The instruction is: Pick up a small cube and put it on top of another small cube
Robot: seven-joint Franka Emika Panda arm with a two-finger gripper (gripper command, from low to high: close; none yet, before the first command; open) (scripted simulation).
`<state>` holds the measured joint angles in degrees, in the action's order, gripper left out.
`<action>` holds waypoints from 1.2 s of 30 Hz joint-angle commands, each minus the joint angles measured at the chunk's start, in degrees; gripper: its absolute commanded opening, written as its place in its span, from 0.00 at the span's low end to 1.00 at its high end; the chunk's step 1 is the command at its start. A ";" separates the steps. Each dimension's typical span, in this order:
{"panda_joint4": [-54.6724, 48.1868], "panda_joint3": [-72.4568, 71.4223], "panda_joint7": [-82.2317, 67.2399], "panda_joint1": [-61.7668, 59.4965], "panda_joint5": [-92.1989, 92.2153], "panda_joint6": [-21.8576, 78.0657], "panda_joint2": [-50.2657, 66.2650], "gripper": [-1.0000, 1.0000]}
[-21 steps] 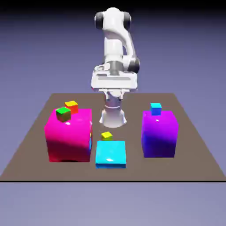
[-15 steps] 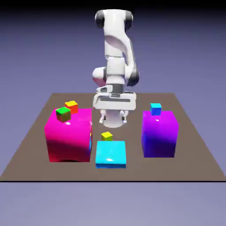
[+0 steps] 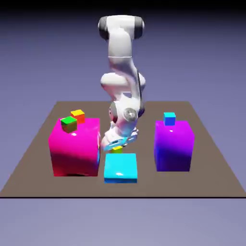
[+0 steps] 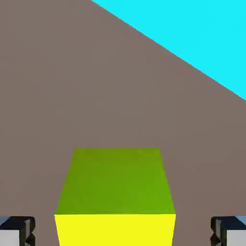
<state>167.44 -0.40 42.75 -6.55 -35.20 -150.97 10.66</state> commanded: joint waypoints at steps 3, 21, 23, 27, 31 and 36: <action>0.06 -1.19 -1.50 -0.27 2.16 1.80 -2.07 0.00; -14.87 6.43 -36.06 10.84 14.76 28.13 -19.19 0.00; -18.30 10.46 -41.05 13.58 13.60 31.66 -20.44 0.00; -24.91 18.57 -50.39 18.83 10.94 38.59 -23.06 0.00; -29.49 26.88 -55.72 21.08 3.93 44.87 -28.45 0.00; -30.82 31.95 -57.27 19.33 -4.60 48.71 -35.28 0.00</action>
<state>136.62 31.56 -14.53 12.78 -39.72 -102.20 -24.62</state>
